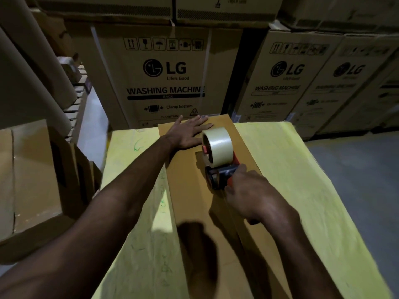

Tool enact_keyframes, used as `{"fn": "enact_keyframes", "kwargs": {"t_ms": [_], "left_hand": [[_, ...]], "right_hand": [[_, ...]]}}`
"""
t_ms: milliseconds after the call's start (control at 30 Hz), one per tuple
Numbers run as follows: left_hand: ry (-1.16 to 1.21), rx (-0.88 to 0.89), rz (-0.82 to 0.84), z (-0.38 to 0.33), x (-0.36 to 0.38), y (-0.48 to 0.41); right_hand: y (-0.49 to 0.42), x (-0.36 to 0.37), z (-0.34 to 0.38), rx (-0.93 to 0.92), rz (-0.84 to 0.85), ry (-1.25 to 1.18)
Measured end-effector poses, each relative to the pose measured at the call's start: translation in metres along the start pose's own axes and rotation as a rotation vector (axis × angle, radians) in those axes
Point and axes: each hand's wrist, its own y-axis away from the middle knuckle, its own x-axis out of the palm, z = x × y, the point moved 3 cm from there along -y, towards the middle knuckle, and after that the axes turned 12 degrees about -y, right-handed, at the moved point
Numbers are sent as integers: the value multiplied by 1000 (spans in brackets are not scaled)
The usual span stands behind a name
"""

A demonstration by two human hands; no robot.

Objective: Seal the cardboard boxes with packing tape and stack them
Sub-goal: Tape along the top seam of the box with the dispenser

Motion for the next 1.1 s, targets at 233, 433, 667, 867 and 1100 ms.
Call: {"fn": "enact_keyframes", "kwargs": {"t_ms": [233,433,667,867,1100], "left_hand": [[-40,-3,-18,-10,0,6],[-60,167,-24,-58,10,50],[-59,80,16,-61,7,56],[-62,90,-3,-56,12,52],[-66,70,-24,-55,15,50]], "right_hand": [[19,10,-13,15,-65,3],[21,9,-15,0,-89,-3],[24,9,-16,14,-76,34],[38,16,-21,34,-71,24],[84,20,-39,11,-60,-13]]}}
